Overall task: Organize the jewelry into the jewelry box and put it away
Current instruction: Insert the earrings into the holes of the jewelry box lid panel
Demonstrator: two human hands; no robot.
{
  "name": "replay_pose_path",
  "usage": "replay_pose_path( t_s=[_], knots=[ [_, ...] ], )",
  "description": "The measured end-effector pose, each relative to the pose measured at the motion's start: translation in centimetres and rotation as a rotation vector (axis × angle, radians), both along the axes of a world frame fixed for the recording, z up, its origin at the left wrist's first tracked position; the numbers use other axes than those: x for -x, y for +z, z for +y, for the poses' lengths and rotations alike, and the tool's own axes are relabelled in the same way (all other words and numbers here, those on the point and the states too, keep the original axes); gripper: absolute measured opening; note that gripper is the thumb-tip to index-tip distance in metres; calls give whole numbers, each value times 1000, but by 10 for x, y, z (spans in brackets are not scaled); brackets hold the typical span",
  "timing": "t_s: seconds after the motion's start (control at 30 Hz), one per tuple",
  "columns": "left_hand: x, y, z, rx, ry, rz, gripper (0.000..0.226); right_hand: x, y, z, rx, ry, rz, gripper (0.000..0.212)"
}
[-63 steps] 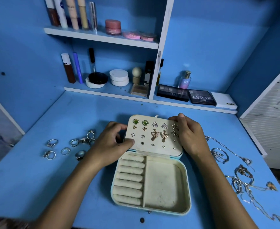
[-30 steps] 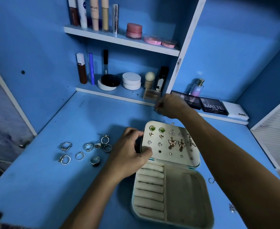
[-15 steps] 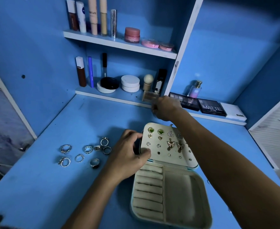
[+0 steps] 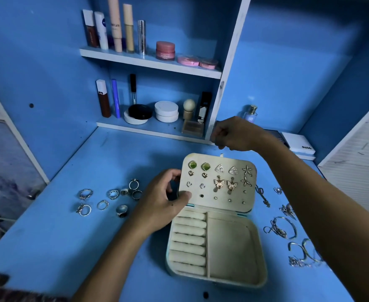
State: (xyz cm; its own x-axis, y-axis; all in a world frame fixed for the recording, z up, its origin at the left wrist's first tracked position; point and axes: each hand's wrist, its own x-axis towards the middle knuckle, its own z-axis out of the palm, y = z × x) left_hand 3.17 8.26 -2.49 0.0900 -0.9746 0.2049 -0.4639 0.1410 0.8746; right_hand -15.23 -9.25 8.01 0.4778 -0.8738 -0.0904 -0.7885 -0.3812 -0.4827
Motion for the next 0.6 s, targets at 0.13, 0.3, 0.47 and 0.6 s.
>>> replay_pose_path(
  t_s=[0.13, 0.3, 0.47, 0.6],
  knots=[
    [-2, 6, 7, 37, -40, 6, 27, 22, 6, 11, -57, -16, -95, 10],
    [-1, 22, 17, 86, -87, -84, 21, 43, 7, 22, -114, -43, -180, 9],
    [2, 25, 28, 152, -65, -165, 23, 37, 3, 40, -176, -1, -248, 8],
    [-3, 14, 31, 207, -47, -184, 31, 25, -3, 58, -240, 87, -234, 9]
  ],
)
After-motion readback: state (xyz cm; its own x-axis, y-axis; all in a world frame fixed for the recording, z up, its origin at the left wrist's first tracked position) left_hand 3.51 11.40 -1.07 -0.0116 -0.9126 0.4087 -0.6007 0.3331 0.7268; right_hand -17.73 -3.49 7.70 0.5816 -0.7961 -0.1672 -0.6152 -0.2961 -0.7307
